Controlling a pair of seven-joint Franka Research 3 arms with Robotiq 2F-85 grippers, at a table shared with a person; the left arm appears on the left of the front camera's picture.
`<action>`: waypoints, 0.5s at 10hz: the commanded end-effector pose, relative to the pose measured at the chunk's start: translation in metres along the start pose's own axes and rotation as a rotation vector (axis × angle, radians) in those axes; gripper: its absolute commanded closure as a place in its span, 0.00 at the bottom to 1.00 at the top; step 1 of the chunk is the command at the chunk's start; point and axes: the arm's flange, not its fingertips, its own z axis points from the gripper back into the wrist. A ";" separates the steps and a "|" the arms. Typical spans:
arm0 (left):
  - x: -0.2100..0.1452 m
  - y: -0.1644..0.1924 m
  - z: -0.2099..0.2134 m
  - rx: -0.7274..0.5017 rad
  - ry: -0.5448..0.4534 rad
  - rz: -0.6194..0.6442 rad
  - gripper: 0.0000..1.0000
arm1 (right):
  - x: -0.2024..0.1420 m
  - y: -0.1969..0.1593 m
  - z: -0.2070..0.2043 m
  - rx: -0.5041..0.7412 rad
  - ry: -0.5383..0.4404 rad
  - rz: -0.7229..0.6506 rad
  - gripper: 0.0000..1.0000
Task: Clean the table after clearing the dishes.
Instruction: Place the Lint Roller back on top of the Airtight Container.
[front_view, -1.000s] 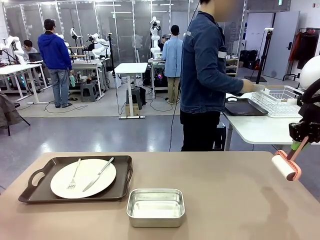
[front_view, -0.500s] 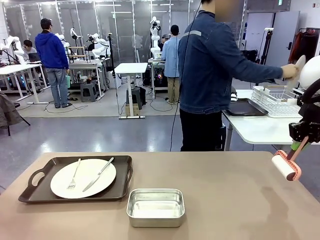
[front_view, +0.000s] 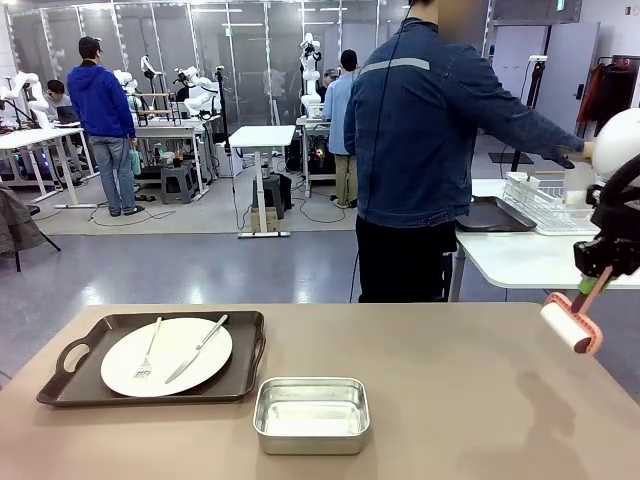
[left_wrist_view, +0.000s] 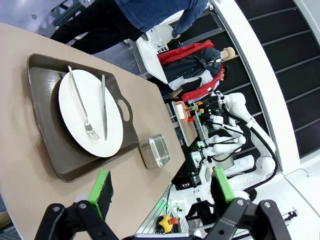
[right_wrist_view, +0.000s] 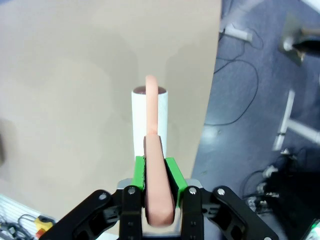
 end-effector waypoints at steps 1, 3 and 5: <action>-0.001 -0.003 0.003 -0.011 -0.004 -0.002 0.00 | 0.018 0.047 0.040 -0.141 -0.075 0.207 0.78; -0.001 -0.003 0.003 -0.011 -0.004 -0.002 0.00 | 0.042 0.107 0.076 -0.161 -0.073 0.453 0.78; -0.001 -0.003 0.003 -0.011 -0.004 -0.002 0.00 | 0.056 0.190 0.094 -0.130 -0.018 0.738 0.78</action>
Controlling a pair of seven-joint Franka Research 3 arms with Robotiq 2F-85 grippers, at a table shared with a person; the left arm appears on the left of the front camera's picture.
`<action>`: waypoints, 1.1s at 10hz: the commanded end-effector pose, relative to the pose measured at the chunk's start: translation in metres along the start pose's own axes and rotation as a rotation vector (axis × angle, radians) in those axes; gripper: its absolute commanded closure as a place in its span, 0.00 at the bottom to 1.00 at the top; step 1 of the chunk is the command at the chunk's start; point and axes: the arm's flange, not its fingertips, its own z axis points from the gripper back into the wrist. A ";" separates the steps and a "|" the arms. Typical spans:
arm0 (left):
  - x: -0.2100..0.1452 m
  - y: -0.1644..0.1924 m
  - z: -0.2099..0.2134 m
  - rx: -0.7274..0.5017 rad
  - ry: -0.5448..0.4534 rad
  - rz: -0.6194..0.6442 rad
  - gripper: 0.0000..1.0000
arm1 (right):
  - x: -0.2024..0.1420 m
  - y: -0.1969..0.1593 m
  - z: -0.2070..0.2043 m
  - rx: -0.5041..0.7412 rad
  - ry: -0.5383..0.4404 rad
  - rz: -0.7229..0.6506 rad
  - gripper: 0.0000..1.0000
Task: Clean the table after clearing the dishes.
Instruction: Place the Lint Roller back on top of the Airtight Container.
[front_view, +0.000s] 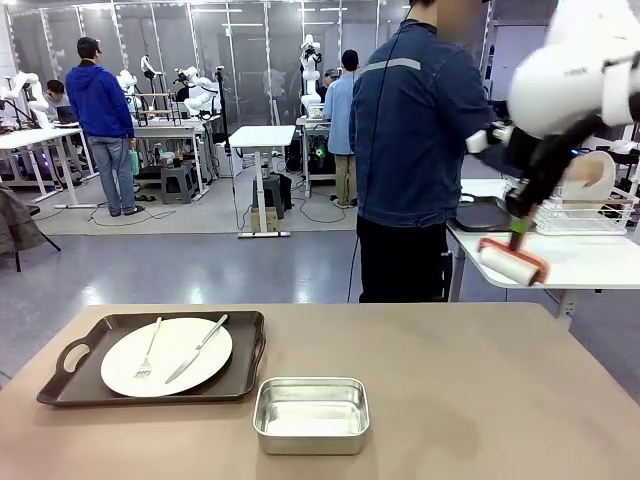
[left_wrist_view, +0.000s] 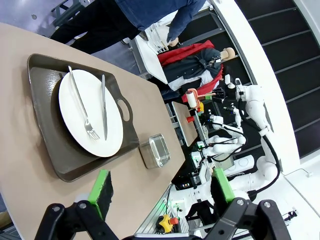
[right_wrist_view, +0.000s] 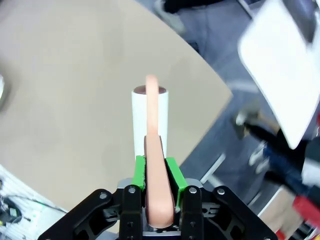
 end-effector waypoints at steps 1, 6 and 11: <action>-0.001 -0.003 0.002 -0.012 -0.003 -0.002 0.00 | 0.043 0.038 0.001 0.019 0.036 0.256 0.78; -0.001 -0.003 0.002 -0.012 -0.003 -0.002 0.00 | 0.121 0.200 -0.032 0.171 0.038 0.706 0.78; -0.001 -0.003 0.002 -0.012 -0.003 -0.002 0.00 | 0.130 0.249 -0.048 0.207 0.039 0.736 0.78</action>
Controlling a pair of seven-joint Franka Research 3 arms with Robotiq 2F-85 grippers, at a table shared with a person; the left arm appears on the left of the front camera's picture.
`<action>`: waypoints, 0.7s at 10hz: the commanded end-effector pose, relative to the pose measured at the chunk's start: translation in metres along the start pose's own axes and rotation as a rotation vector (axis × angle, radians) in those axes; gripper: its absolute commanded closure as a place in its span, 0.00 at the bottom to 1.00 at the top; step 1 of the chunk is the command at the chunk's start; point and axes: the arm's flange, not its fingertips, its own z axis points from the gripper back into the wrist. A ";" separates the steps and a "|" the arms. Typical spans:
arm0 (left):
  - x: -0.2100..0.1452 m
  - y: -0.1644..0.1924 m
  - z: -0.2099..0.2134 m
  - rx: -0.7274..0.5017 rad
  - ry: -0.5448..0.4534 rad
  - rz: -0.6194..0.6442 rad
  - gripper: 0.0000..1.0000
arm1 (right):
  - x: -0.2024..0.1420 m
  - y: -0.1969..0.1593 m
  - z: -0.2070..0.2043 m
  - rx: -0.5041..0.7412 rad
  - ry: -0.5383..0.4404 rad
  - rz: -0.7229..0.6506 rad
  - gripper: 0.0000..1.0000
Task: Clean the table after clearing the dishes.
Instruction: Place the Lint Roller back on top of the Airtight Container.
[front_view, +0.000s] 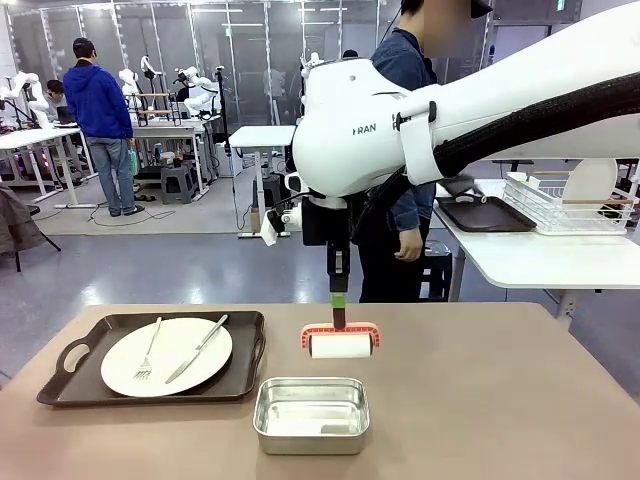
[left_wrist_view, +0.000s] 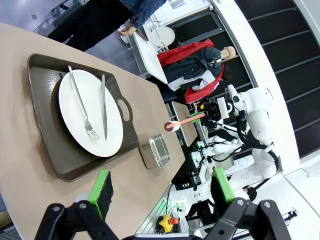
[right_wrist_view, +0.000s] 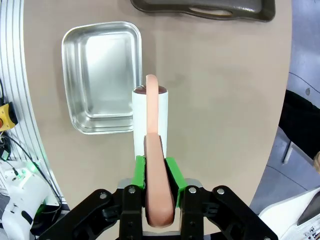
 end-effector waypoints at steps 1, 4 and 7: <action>-0.001 -0.003 0.002 -0.012 -0.003 -0.002 0.00 | -0.011 -0.005 0.004 -0.025 0.005 -0.015 0.78; -0.001 -0.003 0.002 -0.012 -0.003 -0.002 0.00 | -0.010 -0.009 0.000 -0.006 0.004 -0.021 0.78; -0.001 -0.003 0.002 -0.012 -0.003 -0.002 0.00 | 0.015 0.005 -0.005 0.068 -0.024 0.049 0.78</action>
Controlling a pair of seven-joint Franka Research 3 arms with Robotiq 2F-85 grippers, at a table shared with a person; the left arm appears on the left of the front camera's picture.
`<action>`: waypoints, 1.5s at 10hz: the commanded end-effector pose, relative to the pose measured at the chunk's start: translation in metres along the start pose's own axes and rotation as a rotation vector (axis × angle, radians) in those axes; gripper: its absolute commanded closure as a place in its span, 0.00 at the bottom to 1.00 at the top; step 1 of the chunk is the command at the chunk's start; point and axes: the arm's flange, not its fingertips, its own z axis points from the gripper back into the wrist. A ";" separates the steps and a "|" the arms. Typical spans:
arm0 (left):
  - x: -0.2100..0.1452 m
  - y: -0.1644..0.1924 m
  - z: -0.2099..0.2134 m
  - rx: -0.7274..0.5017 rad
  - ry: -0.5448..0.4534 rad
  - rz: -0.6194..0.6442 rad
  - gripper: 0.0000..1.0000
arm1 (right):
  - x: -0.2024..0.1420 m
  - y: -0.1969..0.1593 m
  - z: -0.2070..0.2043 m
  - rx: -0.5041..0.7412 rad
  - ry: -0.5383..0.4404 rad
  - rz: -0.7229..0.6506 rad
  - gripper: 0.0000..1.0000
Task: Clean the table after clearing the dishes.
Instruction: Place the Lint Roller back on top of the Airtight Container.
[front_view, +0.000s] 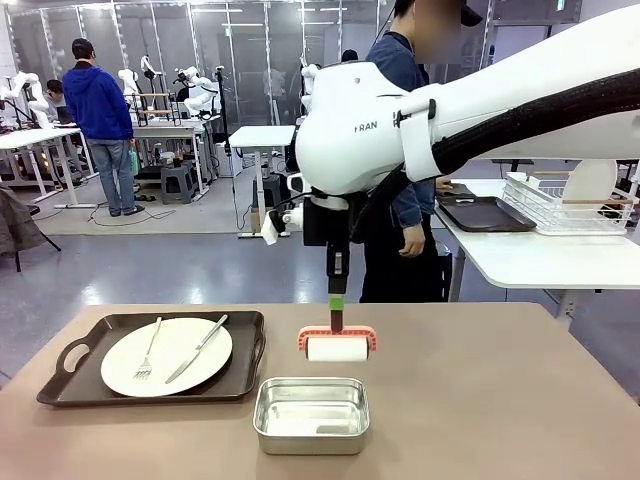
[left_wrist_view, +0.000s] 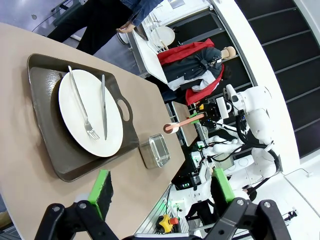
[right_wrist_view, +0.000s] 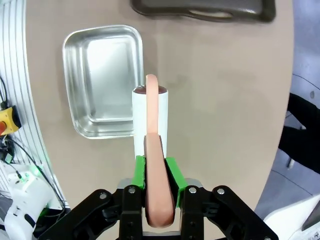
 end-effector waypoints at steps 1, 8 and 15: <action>-0.001 -0.003 0.002 -0.012 -0.003 -0.002 0.00 | 0.015 0.008 -0.001 0.103 -0.033 0.021 0.78; -0.001 -0.003 0.002 -0.012 -0.003 -0.002 0.00 | 0.053 0.002 -0.061 0.213 0.030 -0.021 0.78; -0.001 -0.003 0.002 -0.012 -0.003 -0.002 0.00 | 0.041 -0.034 -0.099 0.189 0.015 0.001 0.78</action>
